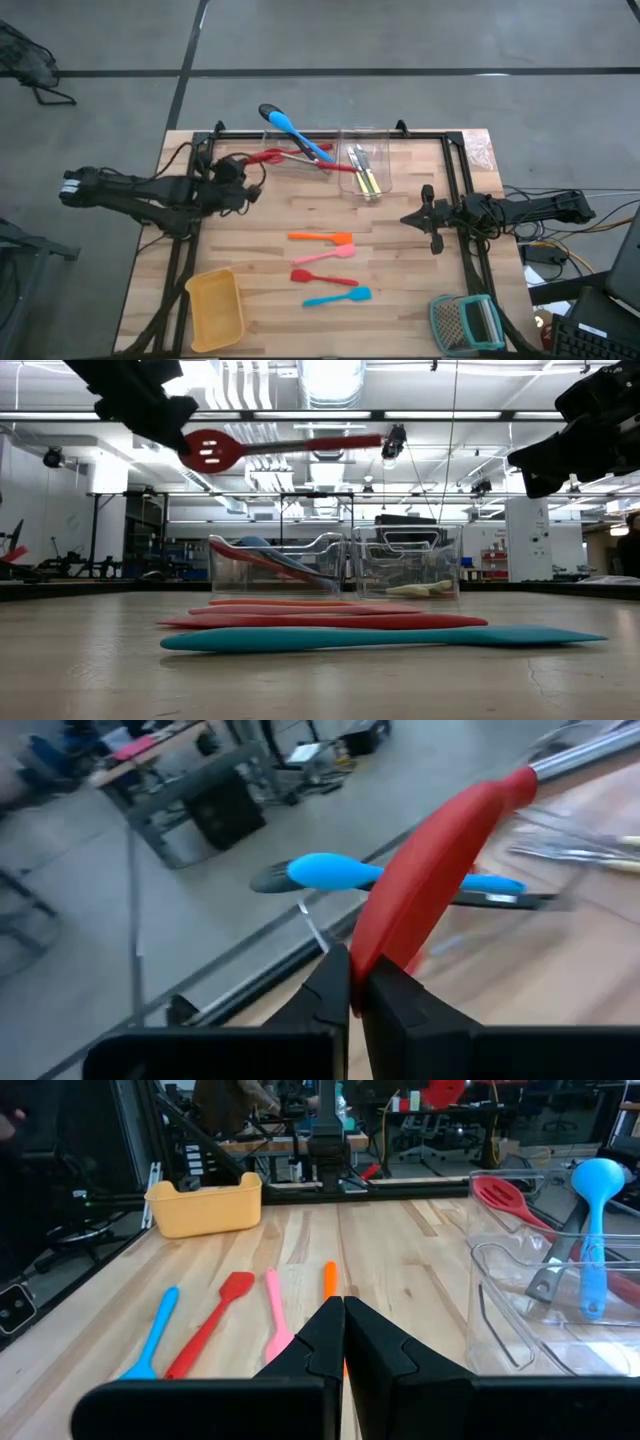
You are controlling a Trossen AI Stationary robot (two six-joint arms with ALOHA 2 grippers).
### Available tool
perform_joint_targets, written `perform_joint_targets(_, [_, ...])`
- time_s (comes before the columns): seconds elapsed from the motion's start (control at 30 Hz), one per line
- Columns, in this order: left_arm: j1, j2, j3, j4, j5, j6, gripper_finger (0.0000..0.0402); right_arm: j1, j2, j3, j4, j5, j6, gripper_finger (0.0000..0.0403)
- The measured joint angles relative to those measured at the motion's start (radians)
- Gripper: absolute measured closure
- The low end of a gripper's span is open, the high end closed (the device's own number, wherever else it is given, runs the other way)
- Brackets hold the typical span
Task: Pick & Place Kitchen Items
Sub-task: Put the red serving spoon into the left transparent bin
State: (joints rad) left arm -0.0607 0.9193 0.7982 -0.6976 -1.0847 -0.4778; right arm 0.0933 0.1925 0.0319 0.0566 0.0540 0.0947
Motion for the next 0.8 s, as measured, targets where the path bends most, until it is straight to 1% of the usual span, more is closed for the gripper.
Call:
perform_joint_targets(0.1, [0.09,0.026,0.0,0.054,0.017,0.033,0.039,0.0,0.0,0.0,0.0,0.0,0.002,0.0394])
perform_joint_targets(0.27, [0.242,0.075,0.0,0.071,0.05,0.014,0.039,0.0,0.0,0.0,0.0,0.0,0.002,0.0394])
perform_joint_targets(0.37, [0.314,0.097,0.0,0.099,0.108,-0.016,0.039,0.0,0.0,0.0,0.0,0.0,0.002,0.0394])
perform_joint_targets(0.47, [0.361,0.129,-0.001,0.186,0.17,0.041,0.039,0.0,0.0,0.0,0.0,0.0,0.0,0.0394])
perform_joint_targets(0.6, [0.418,0.175,-0.001,0.292,0.264,0.081,0.039,0.0,0.0,0.0,0.0,0.0,0.0,0.0394])
perform_joint_targets(0.7, [0.44,0.219,-0.002,0.31,0.266,0.084,0.039,0.0,0.0,0.0,0.0,0.0,0.0,0.0394])
perform_joint_targets(0.8, [0.461,0.265,-0.002,0.34,0.282,0.123,0.039,0.0,0.0,0.0,0.0,0.0,0.001,0.0394])
